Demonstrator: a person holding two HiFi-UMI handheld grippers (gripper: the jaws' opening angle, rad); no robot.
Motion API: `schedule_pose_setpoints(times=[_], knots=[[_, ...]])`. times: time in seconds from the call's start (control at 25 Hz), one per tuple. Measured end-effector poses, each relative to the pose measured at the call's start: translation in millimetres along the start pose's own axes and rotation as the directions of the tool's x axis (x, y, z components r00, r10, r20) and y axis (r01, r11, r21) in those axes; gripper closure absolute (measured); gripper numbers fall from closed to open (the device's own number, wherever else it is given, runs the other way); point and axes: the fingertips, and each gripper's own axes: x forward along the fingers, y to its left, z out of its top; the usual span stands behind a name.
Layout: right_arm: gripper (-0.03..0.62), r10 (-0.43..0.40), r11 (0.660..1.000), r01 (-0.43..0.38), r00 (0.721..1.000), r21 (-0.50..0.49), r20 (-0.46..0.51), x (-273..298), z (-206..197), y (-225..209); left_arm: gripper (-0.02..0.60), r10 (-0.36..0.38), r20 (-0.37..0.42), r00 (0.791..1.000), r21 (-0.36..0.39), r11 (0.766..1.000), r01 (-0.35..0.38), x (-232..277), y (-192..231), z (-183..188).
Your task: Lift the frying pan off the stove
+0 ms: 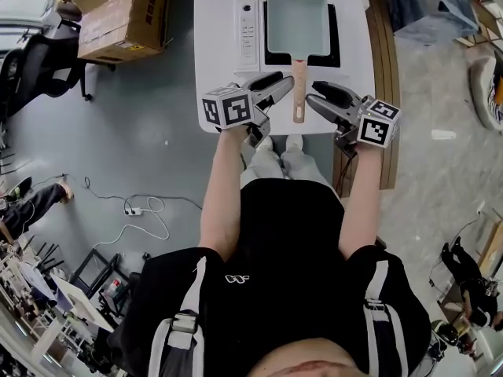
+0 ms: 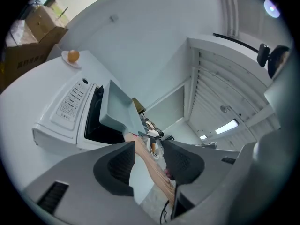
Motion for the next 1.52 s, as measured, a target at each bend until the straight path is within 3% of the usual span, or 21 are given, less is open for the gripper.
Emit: schedule_pose_setpoints(times=[0.12,0.44,0.68,0.84,1.08,1.32,1.52], knots=[[0.332,0.018,0.999,-0.017,1.000,0.036,-0.026,3.5,-11.2,-1.9,0.376,-0.062,-0.037,0.997,-0.055,0.997,0.060,6.3,-3.3,-10.5],[0.322,0.070,0.986,-0.060,0.996,0.153,-0.063,18.4,-39.5,-3.3,0.376,-0.095,-0.138,0.986,-0.100,0.992,0.081,13.3,-5.3,-32.6],[0.339,0.127,0.980,-0.104,0.983,0.170,-0.133,34.7,-61.2,3.5,0.379,-0.138,-0.146,0.980,-0.128,0.985,0.119,20.9,-10.8,-38.8],[0.362,0.129,0.979,-0.105,0.982,0.175,-0.135,33.3,-61.6,0.7,0.419,-0.165,-0.156,0.974,-0.143,0.979,0.143,28.0,-17.6,-45.1],[0.396,0.132,0.975,-0.106,0.983,0.193,-0.125,32.3,-61.9,-2.8,0.426,-0.193,-0.124,0.973,-0.198,0.966,0.167,29.0,-17.7,-45.0],[0.395,0.133,0.980,-0.113,0.983,0.164,-0.122,32.7,-62.7,-2.5,0.425,-0.196,-0.111,0.974,-0.183,0.968,0.174,28.9,-17.3,-46.2],[0.395,0.132,0.985,-0.113,0.981,0.132,-0.140,36.0,-61.1,5.0,0.417,-0.189,-0.106,0.976,-0.122,0.977,0.175,20.2,-17.0,-43.2]])
